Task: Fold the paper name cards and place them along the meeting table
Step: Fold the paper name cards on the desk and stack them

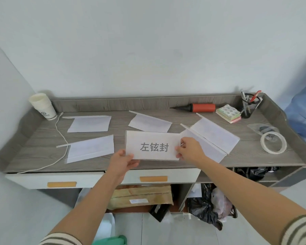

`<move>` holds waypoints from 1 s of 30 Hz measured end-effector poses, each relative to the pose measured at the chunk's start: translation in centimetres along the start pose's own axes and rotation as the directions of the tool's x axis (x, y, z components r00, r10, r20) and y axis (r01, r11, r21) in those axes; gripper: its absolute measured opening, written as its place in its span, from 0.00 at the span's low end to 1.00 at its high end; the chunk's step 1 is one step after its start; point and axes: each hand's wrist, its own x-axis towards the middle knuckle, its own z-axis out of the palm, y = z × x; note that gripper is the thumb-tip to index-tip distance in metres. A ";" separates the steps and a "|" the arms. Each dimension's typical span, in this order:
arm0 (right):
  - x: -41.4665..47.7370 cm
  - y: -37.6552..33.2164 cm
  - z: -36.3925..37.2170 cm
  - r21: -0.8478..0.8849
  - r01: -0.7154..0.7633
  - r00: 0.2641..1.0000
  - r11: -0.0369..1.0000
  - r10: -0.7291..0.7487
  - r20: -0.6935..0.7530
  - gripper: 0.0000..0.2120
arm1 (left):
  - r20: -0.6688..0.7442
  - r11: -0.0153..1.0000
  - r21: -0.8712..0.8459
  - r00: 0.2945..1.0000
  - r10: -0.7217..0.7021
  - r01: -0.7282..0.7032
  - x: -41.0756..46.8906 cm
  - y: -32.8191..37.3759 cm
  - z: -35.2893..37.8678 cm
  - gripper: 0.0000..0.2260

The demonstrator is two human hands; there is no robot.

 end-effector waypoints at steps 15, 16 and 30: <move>-0.8 3.4 0.4 0.143 -0.110 0.991 0.984 0.121 -0.066 0.05 | -0.126 0.647 0.757 0.951 0.284 -0.092 2.3 0.0 -0.5 0.21; -1.8 4.6 -0.1 0.185 -0.156 0.981 0.970 0.175 -0.087 0.04 | -0.110 0.610 0.781 0.933 0.344 -0.133 2.1 0.2 -0.4 0.24; -2.9 8.0 -7.3 0.894 -0.311 0.816 0.323 0.572 0.077 0.09 | 0.195 0.226 0.925 0.890 0.412 -0.307 3.1 2.4 -0.2 0.16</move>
